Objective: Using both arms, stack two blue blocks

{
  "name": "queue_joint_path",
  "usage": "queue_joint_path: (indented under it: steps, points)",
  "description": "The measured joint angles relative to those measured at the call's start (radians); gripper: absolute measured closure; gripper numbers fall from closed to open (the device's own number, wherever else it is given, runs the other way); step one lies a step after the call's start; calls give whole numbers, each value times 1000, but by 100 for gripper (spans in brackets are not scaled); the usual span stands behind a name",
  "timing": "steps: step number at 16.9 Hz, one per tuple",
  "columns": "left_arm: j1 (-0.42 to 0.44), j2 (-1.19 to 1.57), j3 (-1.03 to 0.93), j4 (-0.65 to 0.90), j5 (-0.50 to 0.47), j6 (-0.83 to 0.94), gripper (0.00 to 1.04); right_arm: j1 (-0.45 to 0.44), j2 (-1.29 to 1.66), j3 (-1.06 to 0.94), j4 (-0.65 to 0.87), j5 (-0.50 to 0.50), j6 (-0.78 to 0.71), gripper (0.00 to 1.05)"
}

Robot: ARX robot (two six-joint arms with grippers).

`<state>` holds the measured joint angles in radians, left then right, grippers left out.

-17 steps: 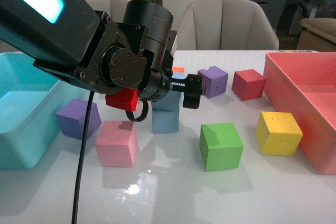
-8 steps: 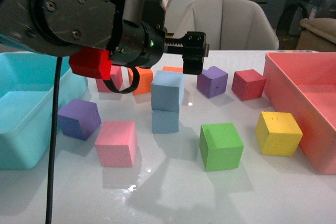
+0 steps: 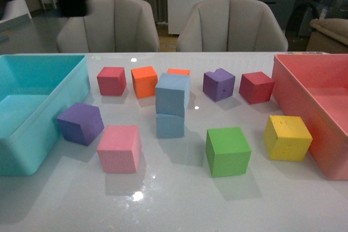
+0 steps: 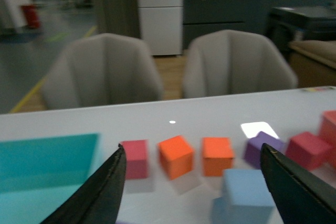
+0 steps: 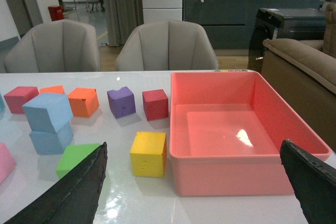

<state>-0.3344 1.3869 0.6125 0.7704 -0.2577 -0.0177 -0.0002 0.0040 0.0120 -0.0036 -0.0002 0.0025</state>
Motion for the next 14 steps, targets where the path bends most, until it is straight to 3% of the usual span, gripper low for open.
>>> queue_joint_path:
  steps: [2, 5, 10, 14]
  points:
    - [104, -174, -174, 15, -5, 0, 50, 0, 0, 0, 0, 0, 0, 6]
    - [140, -276, -304, 23, 69, 0, 79, 0, 0, 0, 0, 0, 0, 6]
    - [171, -336, -365, 16, 95, 0, 97, 0, 0, 0, 0, 0, 0, 6]
    - [188, -379, -393, 14, 108, 3, 103, 0, 0, 0, 0, 0, 0, 6]
